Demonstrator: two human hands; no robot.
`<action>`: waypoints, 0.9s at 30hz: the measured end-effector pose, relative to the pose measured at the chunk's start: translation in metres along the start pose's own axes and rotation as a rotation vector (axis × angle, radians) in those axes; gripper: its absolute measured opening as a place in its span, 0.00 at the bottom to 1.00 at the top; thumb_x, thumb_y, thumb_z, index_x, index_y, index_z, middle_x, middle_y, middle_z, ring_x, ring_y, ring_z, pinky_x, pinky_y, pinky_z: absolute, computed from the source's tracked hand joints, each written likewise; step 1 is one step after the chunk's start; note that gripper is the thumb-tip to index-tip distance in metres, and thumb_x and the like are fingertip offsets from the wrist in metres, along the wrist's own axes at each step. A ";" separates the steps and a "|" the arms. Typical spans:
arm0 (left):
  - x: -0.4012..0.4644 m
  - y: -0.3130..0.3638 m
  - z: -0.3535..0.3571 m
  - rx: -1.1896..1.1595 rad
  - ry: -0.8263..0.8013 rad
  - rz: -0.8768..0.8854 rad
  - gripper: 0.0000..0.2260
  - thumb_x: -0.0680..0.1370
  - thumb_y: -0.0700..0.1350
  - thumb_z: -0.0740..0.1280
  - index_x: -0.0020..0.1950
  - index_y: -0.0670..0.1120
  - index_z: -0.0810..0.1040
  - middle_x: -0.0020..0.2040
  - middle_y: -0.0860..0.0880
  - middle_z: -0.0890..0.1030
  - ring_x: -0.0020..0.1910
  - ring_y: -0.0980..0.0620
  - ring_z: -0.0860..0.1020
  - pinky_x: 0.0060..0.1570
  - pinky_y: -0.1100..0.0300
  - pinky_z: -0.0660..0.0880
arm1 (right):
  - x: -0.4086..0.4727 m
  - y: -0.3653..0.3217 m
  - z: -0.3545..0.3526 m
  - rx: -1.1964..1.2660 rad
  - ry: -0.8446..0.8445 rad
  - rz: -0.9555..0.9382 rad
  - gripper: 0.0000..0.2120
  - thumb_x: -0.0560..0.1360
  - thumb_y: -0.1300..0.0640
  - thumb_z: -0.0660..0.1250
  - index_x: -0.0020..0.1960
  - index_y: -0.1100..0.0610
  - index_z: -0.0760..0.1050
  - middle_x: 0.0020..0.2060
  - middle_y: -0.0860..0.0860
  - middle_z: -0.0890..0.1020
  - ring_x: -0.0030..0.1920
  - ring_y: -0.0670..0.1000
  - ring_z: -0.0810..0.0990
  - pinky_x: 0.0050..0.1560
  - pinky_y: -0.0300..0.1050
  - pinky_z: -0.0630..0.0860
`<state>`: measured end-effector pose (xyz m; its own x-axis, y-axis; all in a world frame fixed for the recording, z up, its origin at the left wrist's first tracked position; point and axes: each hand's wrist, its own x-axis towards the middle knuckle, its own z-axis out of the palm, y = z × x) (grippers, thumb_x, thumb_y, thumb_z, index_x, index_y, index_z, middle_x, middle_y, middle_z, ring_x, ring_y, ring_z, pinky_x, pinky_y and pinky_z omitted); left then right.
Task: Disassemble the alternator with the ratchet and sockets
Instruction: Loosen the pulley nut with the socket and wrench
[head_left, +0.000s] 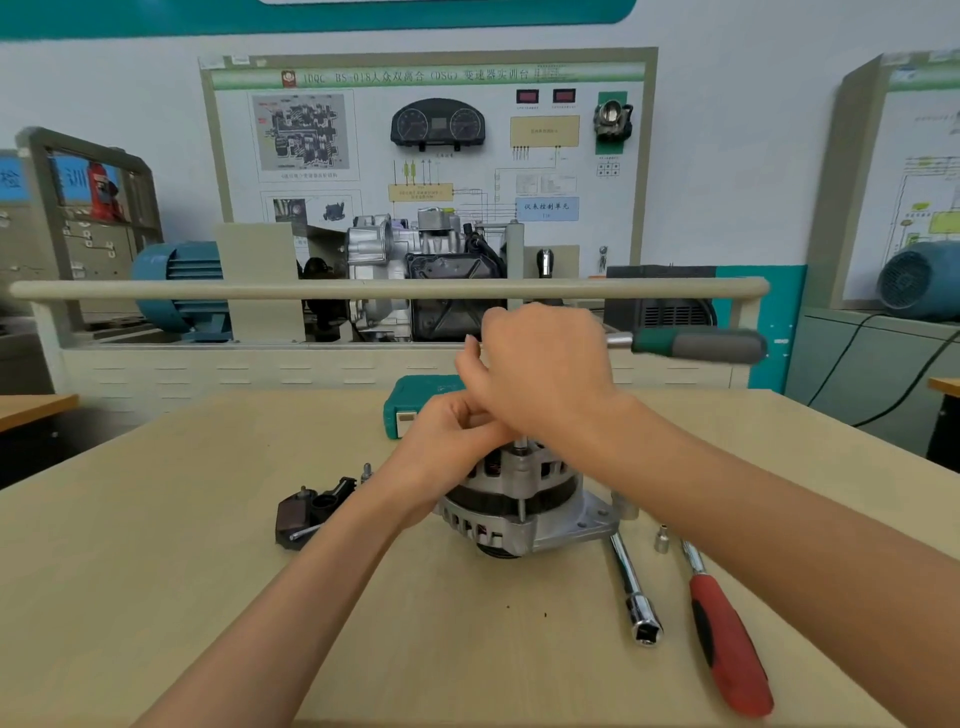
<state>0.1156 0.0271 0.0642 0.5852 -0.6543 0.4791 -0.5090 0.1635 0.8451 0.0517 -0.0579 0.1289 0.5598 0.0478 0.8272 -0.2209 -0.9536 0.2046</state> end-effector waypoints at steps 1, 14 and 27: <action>0.000 0.001 -0.001 0.007 -0.036 0.001 0.08 0.78 0.40 0.65 0.44 0.49 0.83 0.44 0.53 0.86 0.48 0.58 0.82 0.48 0.68 0.76 | 0.002 0.005 0.001 0.111 -0.007 -0.023 0.18 0.76 0.50 0.57 0.30 0.55 0.61 0.23 0.46 0.63 0.25 0.50 0.63 0.26 0.41 0.55; 0.004 0.003 -0.004 0.026 -0.022 0.011 0.14 0.74 0.34 0.68 0.35 0.49 0.83 0.36 0.50 0.85 0.39 0.57 0.83 0.41 0.68 0.76 | -0.005 -0.002 0.009 -0.167 -0.070 0.079 0.05 0.75 0.56 0.56 0.43 0.56 0.62 0.29 0.53 0.62 0.28 0.51 0.61 0.28 0.42 0.59; 0.006 0.002 -0.018 -0.038 -0.191 -0.029 0.09 0.73 0.45 0.69 0.52 0.52 0.84 0.52 0.50 0.84 0.55 0.54 0.81 0.54 0.67 0.75 | 0.010 0.011 0.025 1.618 -0.132 0.294 0.24 0.78 0.64 0.54 0.23 0.59 0.68 0.23 0.57 0.72 0.34 0.55 0.74 0.45 0.34 0.74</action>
<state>0.1297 0.0370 0.0726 0.4669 -0.7870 0.4033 -0.4670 0.1679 0.8682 0.0755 -0.0750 0.1264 0.7306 -0.1225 0.6717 0.6374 -0.2303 -0.7353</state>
